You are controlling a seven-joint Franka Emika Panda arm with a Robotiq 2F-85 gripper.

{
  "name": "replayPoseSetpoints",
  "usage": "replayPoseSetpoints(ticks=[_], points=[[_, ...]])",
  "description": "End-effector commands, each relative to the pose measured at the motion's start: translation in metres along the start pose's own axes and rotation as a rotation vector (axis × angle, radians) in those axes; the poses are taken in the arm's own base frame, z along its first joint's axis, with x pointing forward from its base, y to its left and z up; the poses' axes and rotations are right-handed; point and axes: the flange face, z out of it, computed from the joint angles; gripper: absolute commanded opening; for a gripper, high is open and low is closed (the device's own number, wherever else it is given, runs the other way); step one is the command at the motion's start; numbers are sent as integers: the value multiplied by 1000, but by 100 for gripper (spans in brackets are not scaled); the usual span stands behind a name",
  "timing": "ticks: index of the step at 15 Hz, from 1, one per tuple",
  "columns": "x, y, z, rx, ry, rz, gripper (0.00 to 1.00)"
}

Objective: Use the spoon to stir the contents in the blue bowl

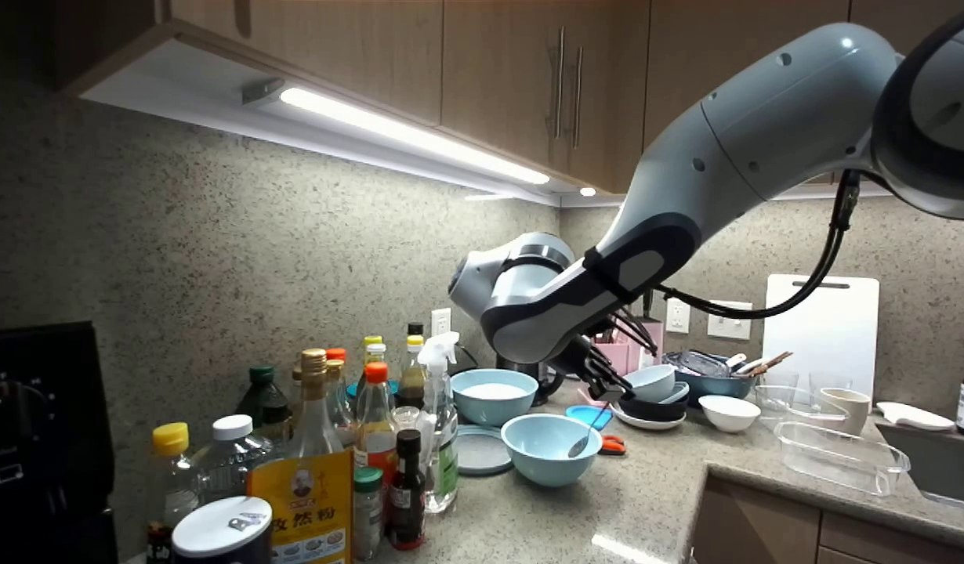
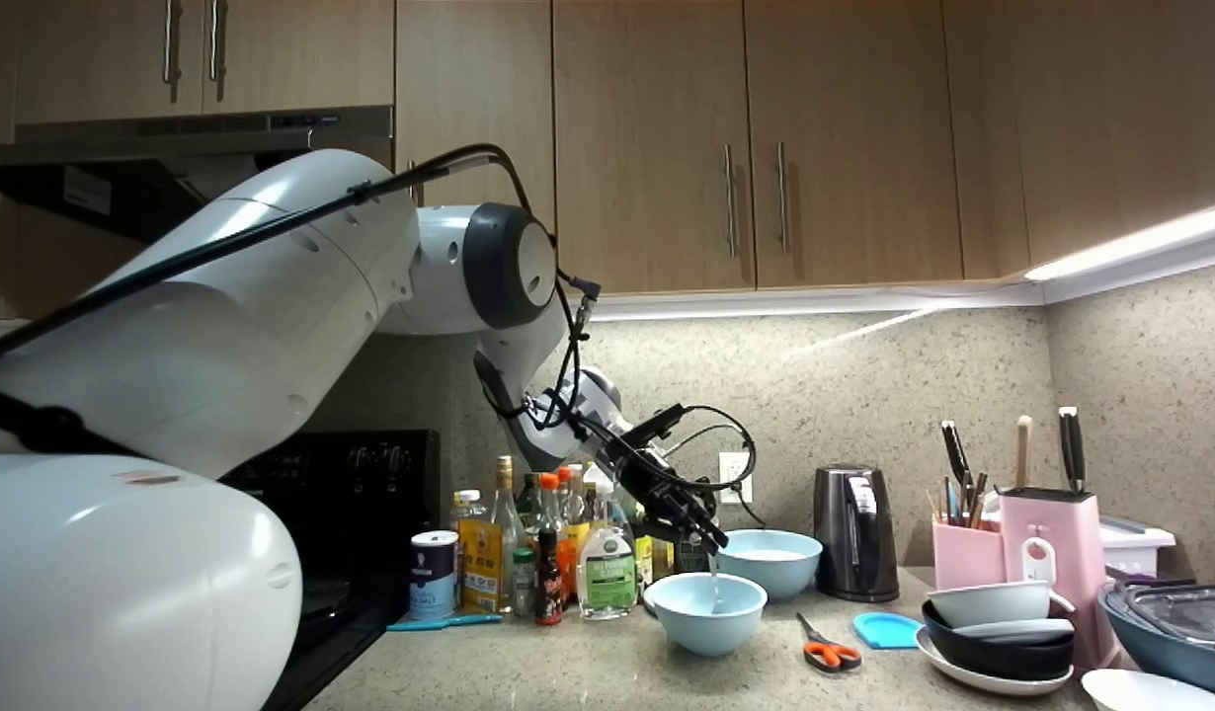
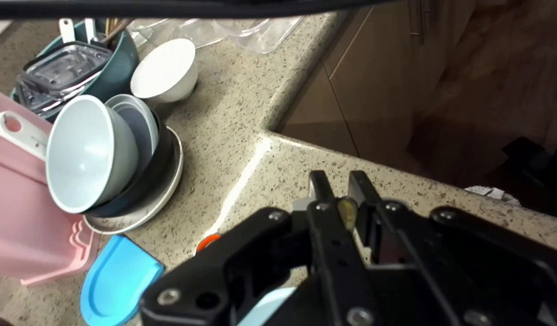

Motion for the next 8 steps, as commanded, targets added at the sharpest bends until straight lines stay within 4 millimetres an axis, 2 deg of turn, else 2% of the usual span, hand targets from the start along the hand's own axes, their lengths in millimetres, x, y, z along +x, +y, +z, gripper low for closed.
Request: replayPoseSetpoints(ticks=[1, 3, 5, 8], points=[[-19, 13, 29, 64, 36, 98, 4], [-16, 28, 43, 72, 80, 131, 4], [-9, 43, 49, 36, 138, 152, 4], [1, 54, 38, -54, 214, 134, 4]])
